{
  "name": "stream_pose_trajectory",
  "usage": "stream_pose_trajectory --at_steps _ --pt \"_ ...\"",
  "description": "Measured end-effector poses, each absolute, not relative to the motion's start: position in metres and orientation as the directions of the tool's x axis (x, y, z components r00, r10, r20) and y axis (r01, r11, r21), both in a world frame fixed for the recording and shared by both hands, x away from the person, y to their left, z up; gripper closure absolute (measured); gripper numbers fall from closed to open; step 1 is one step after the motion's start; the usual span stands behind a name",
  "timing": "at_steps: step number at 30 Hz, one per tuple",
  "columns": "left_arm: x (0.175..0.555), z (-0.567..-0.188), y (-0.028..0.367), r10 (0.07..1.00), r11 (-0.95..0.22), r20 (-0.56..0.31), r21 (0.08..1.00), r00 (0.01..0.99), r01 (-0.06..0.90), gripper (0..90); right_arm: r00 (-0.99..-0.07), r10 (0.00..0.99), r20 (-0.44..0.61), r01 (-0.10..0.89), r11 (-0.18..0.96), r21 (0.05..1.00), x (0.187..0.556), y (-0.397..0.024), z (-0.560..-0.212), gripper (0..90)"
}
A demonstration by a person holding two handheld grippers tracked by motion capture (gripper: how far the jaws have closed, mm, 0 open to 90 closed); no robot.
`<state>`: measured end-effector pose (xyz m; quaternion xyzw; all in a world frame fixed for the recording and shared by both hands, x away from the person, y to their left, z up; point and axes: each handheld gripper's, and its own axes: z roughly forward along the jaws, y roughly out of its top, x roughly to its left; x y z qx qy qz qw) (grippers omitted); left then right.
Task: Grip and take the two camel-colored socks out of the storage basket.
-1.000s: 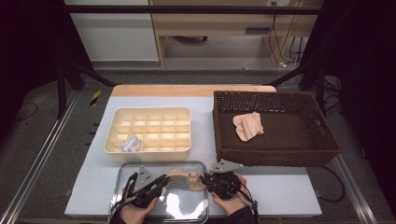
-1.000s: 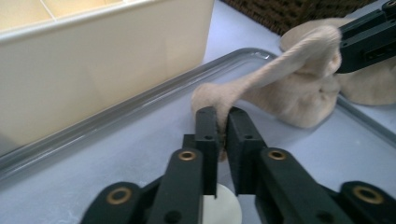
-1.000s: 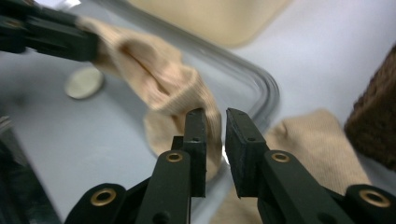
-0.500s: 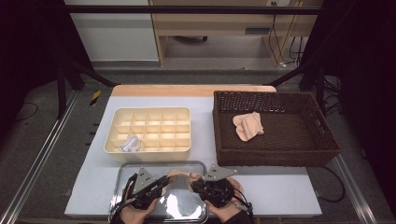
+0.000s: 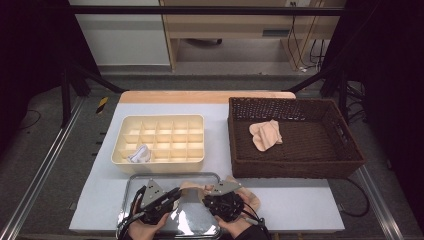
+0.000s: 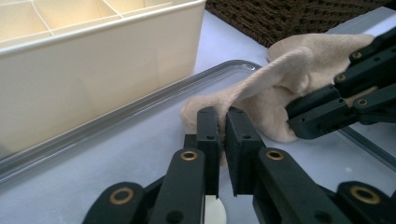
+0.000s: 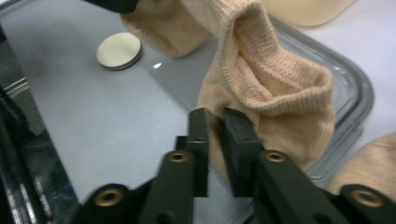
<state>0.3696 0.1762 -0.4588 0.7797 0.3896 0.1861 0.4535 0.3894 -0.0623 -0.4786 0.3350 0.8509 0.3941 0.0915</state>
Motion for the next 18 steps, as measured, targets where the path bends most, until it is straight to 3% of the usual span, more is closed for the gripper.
stream_pose_trajectory --at_steps 2,13,16,17,18 --pt "0.37 -0.457 0.178 0.779 -0.281 -0.065 0.852 0.623 0.441 85.9 -0.767 0.63 0.122 0.506 0.477 0.719 0.389 -0.061 -0.477 89.2" --pt "0.374 -0.448 0.193 0.812 -0.245 -0.079 0.852 0.578 0.462 85.6 -0.828 0.5 0.252 0.513 0.497 0.7 0.381 -0.065 -0.47 90.0" --pt "0.377 -0.452 0.19 0.803 -0.253 -0.06 0.866 0.593 0.431 66.2 -0.82 0.51 0.261 0.526 0.489 0.696 0.382 -0.069 -0.471 89.7" --pt "0.378 -0.454 0.187 0.803 -0.266 -0.039 0.87 0.595 0.416 66.2 -0.82 0.51 0.261 0.526 0.489 0.696 0.382 -0.069 -0.471 89.7" --pt "0.381 -0.46 0.185 0.8 -0.285 -0.016 0.87 0.6 0.403 55.5 -0.808 0.533 0.251 0.535 0.485 0.692 0.383 -0.07 -0.472 89.4"
